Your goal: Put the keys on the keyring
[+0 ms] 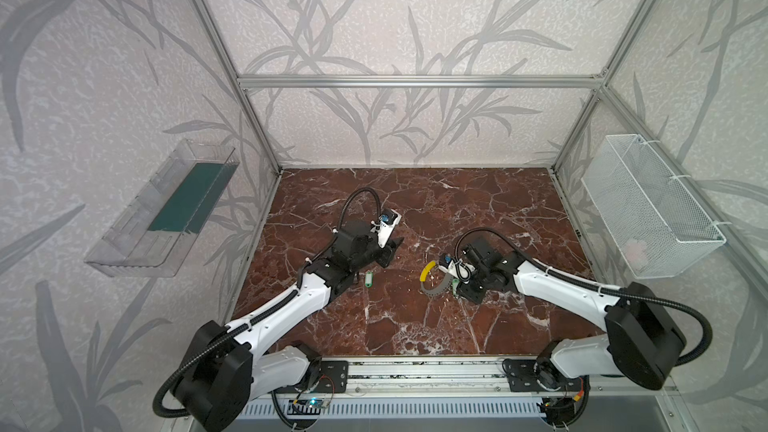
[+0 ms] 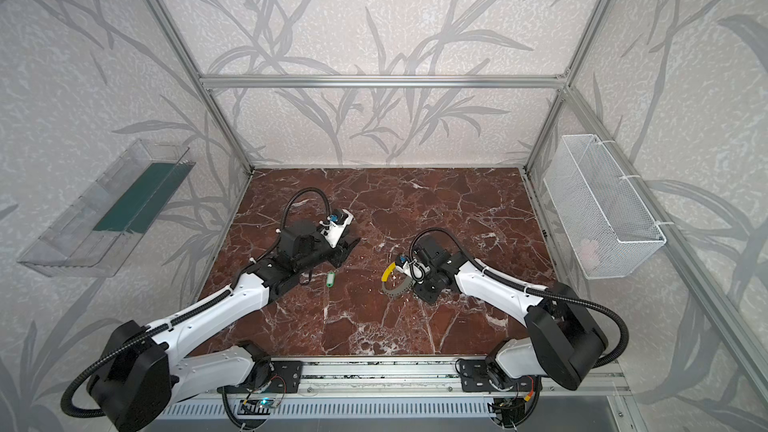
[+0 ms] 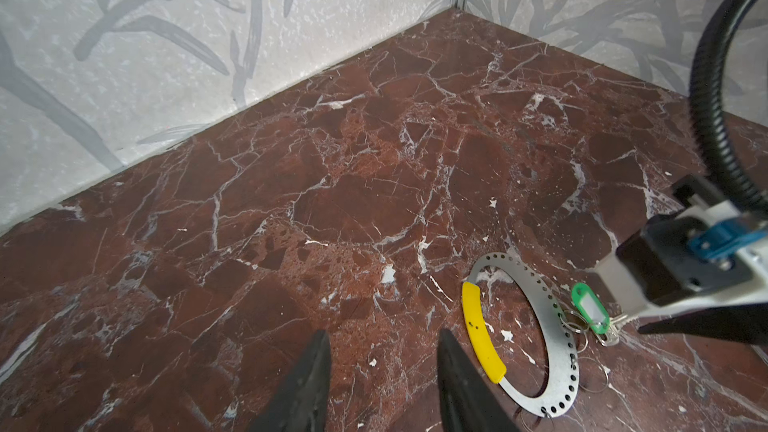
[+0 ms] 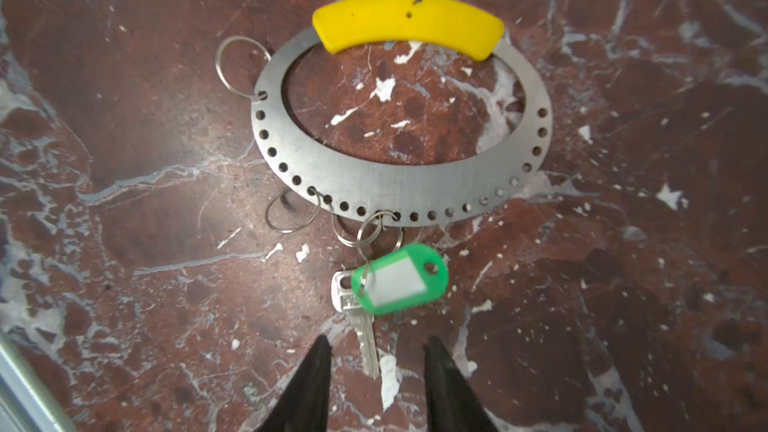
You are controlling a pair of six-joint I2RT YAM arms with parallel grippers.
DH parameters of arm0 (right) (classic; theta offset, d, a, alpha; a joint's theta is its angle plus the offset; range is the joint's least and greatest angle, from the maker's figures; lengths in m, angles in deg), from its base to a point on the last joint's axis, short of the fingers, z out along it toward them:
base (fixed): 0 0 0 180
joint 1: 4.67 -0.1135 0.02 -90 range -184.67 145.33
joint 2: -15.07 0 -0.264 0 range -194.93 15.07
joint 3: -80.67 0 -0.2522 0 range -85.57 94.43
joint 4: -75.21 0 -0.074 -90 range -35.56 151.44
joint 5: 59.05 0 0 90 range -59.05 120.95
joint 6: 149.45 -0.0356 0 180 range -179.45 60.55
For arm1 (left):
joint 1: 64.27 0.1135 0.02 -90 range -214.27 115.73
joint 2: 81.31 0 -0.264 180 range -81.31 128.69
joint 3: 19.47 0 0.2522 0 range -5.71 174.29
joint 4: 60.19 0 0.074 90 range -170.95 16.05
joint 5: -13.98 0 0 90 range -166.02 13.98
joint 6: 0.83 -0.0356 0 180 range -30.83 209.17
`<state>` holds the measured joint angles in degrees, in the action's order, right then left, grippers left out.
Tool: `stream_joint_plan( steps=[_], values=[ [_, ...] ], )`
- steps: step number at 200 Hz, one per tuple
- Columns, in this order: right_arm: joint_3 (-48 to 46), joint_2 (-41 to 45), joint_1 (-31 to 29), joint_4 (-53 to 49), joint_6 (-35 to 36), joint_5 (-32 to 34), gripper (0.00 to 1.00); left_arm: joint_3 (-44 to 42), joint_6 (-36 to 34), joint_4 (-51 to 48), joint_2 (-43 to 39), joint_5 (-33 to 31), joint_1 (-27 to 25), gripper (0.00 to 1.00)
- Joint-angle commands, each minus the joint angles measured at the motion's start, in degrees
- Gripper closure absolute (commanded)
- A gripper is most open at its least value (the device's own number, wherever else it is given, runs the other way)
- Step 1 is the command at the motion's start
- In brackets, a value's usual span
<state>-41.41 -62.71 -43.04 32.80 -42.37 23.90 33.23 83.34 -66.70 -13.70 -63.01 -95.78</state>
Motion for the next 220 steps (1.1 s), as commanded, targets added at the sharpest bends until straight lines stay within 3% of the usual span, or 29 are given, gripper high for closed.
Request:
stream_joint_plan(
  steps=[1,43,52,83,120,149,220],
  values=[
    [2.12,4.98,-0.21,0.99,-4.24,1.37,0.59,0.99,-1.87,-1.95,0.41,2.01,-0.11,0.56],
    [-0.23,8.45,-0.02,12.51,-9.17,-0.15,0.58,1.56,-4.9,-7.62,2.41,3.7,-2.91,0.59],
    [-0.22,9.14,-0.05,12.73,-8.54,-0.99,0.59,1.98,-8.02,-9.54,3.01,5.69,-4.4,0.59],
    [-0.21,11.86,0.57,13.59,-7.53,-3.93,0.59,2.17,-14.48,-13.1,4.43,3.16,-10.39,0.59],
    [-1.13,14.88,0.9,14.78,-10.04,-4.9,0.59,1.98,-26.07,-16.49,8.45,1.84,-12.3,0.61],
    [-3.66,16.05,1.76,17.36,-10.02,-3.82,0.59,0.27,-33.56,-13.76,11.05,0.14,-12.41,0.62],
    [-6.56,21.39,3.42,15.56,-10.99,-1.01,0.61,-2.64,-44.48,-3.05,16.86,5.21,-13.07,0.67]
  ],
)
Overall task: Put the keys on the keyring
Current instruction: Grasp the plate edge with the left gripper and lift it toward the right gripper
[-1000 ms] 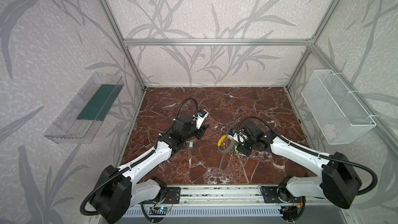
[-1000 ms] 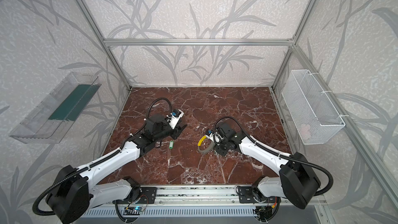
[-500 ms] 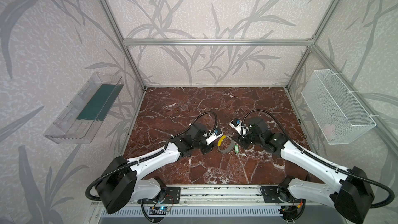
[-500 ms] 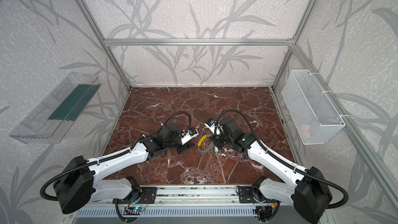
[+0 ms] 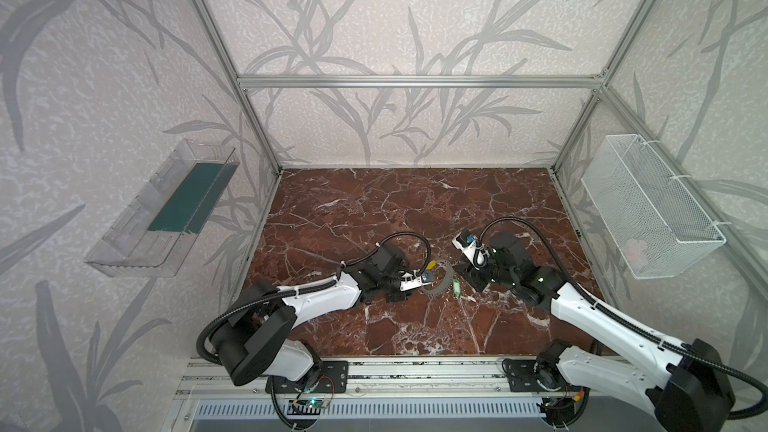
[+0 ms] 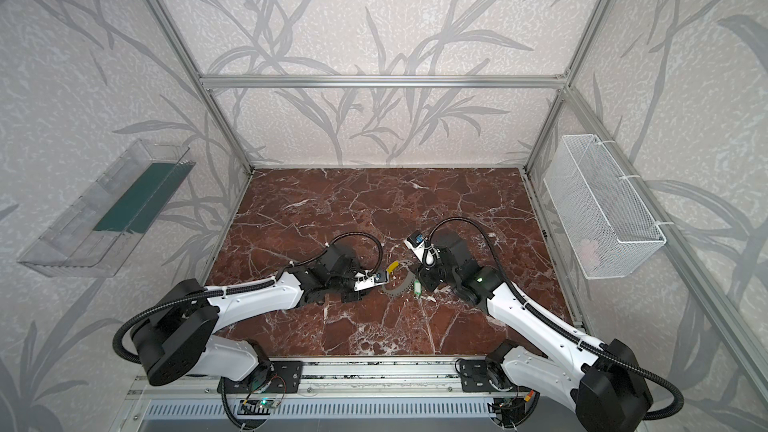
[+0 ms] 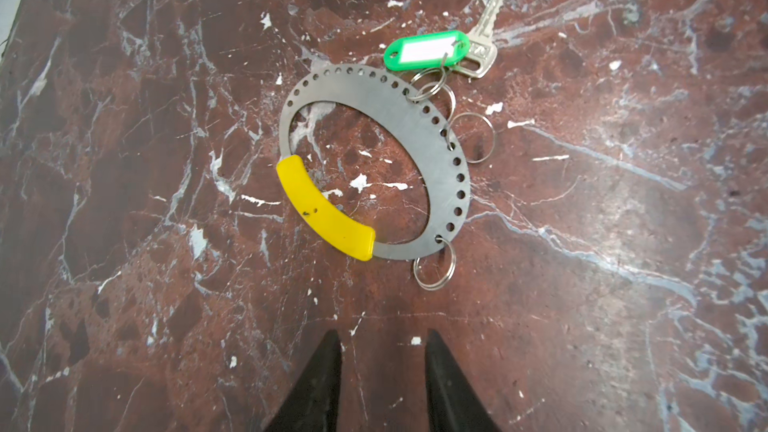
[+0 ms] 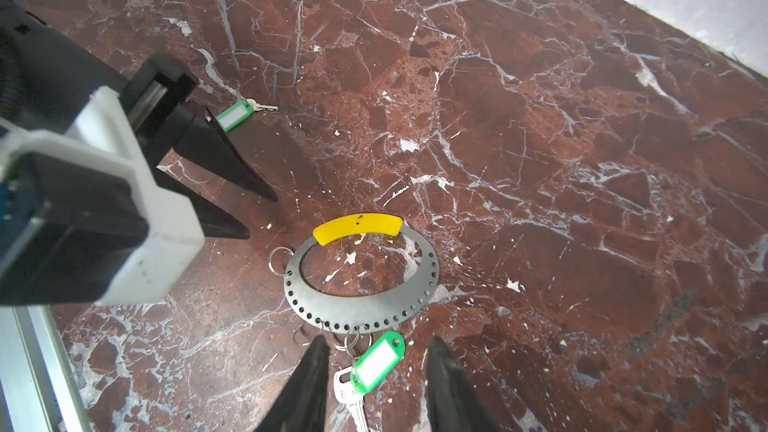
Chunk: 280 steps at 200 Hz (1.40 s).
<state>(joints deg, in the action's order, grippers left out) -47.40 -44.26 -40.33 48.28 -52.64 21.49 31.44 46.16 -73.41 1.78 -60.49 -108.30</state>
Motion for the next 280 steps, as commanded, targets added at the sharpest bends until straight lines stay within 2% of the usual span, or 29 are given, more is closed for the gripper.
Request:
stream_joint_plan(
  steps=[1,63,127,204,241,280],
  values=[
    [-0.65,3.06,0.7,0.08,-0.73,1.43,0.61,-0.85,-7.37,3.71,1.47,2.73,-0.54,0.67],
    [-2.29,6.24,1.62,-1.42,-1.07,2.24,0.63,-1.72,-11.13,5.67,4.41,2.89,-2.53,0.7],
    [-2.38,6.09,1.79,-1.49,-0.79,2.07,0.65,-1.74,-11.52,9.79,7.75,-2.05,-3.86,0.72],
    [-2.5,6.33,1.98,-2.04,0.01,2.2,0.68,-0.95,-11.4,9.84,9.46,-2.94,-4.0,0.84],
    [-2.84,7.11,2.34,-2.3,0.58,2.31,0.69,-0.72,-9.95,8.48,7.16,-0.37,-4.18,0.95],
    [-3.88,8.83,3.48,-1.52,1.94,1.4,0.69,2.52,-5.19,-0.83,2.91,5.84,-4.22,1.0]
  ],
)
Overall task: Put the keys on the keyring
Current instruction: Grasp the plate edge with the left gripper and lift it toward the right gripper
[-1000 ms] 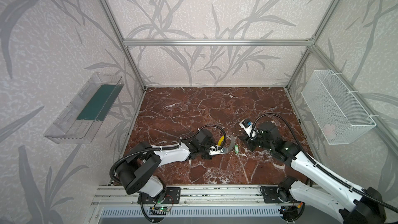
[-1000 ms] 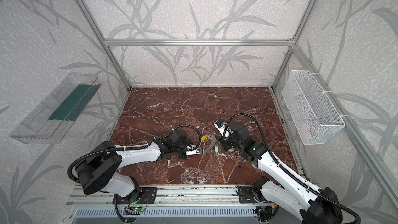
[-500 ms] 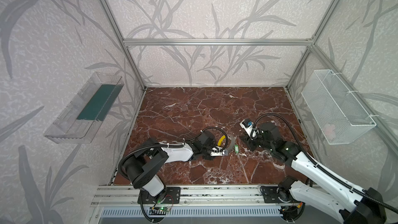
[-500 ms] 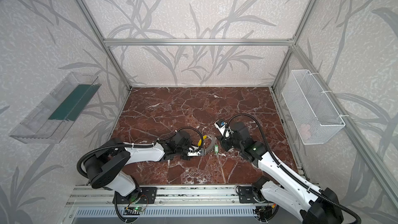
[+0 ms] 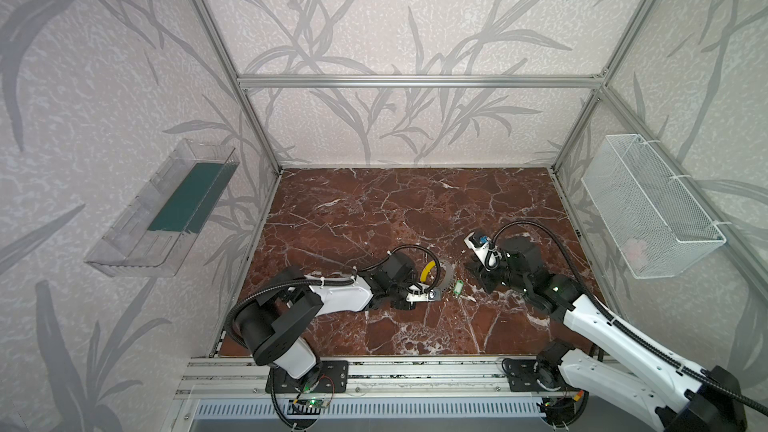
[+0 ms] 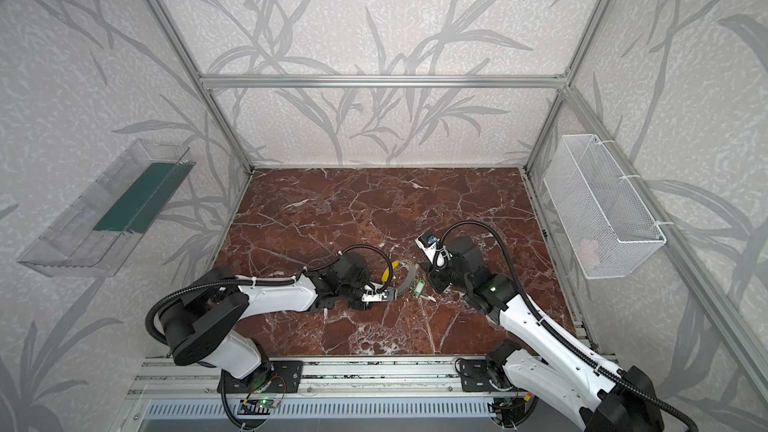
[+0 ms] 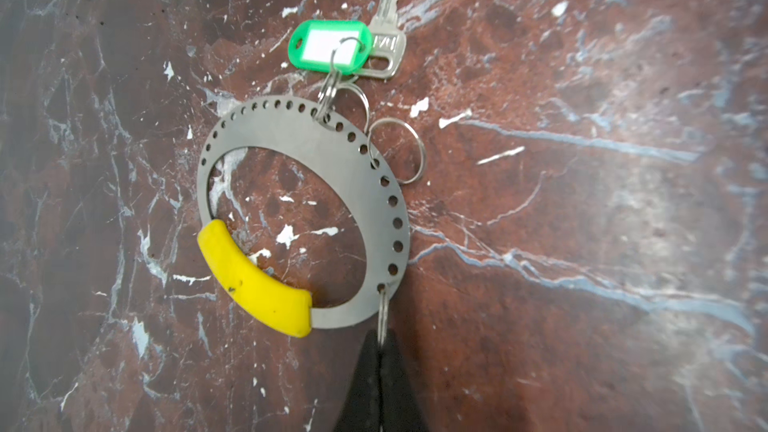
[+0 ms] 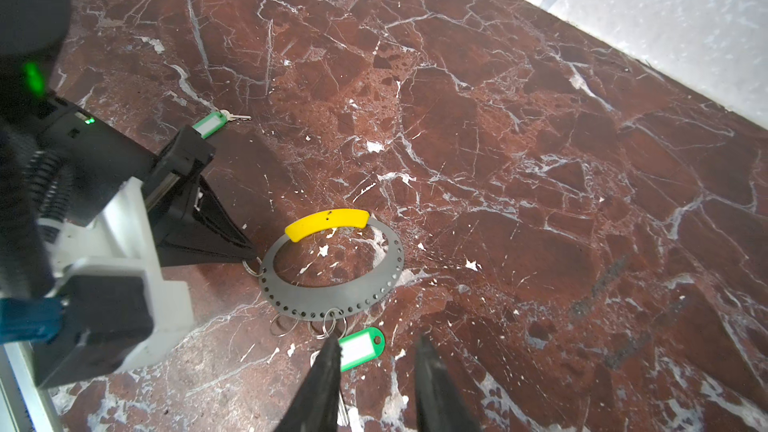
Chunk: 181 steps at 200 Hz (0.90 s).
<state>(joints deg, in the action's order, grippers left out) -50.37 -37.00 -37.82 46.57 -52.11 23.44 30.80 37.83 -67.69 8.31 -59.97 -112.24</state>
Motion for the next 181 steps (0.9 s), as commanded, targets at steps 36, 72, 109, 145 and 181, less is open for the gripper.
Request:
stream_joint_plan(
  steps=[36,72,109,145,181],
  values=[
    [-2.43,4.85,1.35,2.82,4.52,-2.8,0.69,8.85,16.05,-16.3,-7.11,10.33,0.45,1.0],
    [-3.34,6.98,1.39,5.0,8.52,-7.4,0.69,12.69,22.96,-20.87,-9.68,15.29,1.45,1.0],
    [-4.69,6.9,1.39,9.26,8.74,-15.52,0.71,15.66,24.1,-21.46,-12.06,18.76,3.03,1.0],
    [-5.53,7.06,1.35,12.6,9.0,-20.43,0.74,19.2,21.65,-22.36,-14.06,18.51,3.12,1.0],
    [-6.71,8.0,1.33,16.78,8.71,-24.16,0.75,19.8,19.8,-18.22,-17.1,17.86,3.05,1.0]
  ],
)
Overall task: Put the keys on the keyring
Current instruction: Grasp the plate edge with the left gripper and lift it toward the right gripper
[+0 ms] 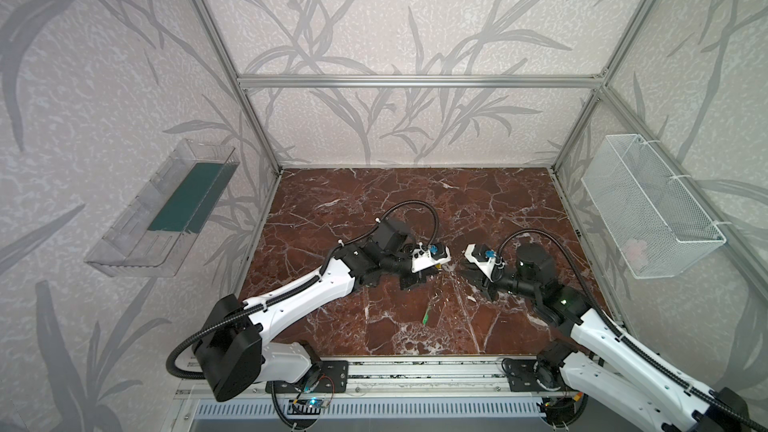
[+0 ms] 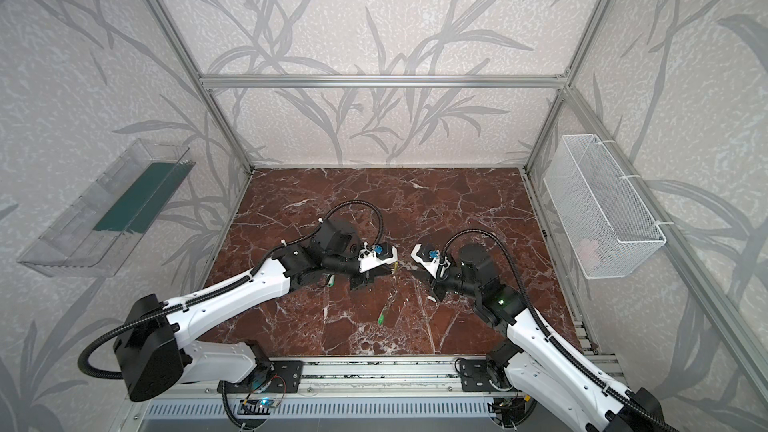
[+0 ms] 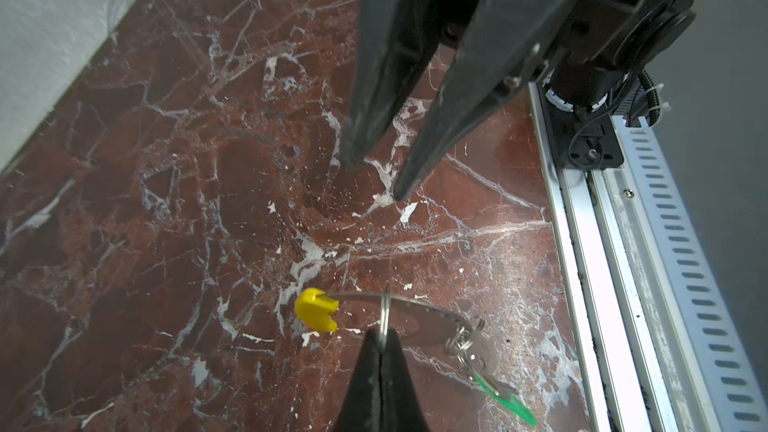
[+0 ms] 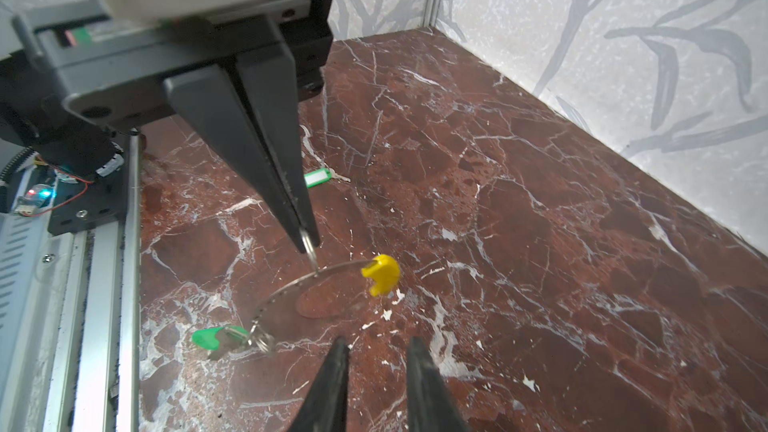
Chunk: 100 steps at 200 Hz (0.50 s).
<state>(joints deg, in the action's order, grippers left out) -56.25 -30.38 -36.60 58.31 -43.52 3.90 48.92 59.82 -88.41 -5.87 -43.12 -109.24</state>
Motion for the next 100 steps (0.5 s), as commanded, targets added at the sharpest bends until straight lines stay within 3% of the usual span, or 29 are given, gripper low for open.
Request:
stream_joint_plan(
  steps=[1,100],
  values=[
    [-0.84,1.4,0.15,5.14,0.1,-4.65,0.75,1.65,-2.15,2.59,-2.96,1.02,0.06,1.0],
    [2.07,1.11,0.14,9.02,0.74,-8.33,0.77,3.27,-3.29,5.59,-4.21,3.92,0.01,1.0]
  ],
)
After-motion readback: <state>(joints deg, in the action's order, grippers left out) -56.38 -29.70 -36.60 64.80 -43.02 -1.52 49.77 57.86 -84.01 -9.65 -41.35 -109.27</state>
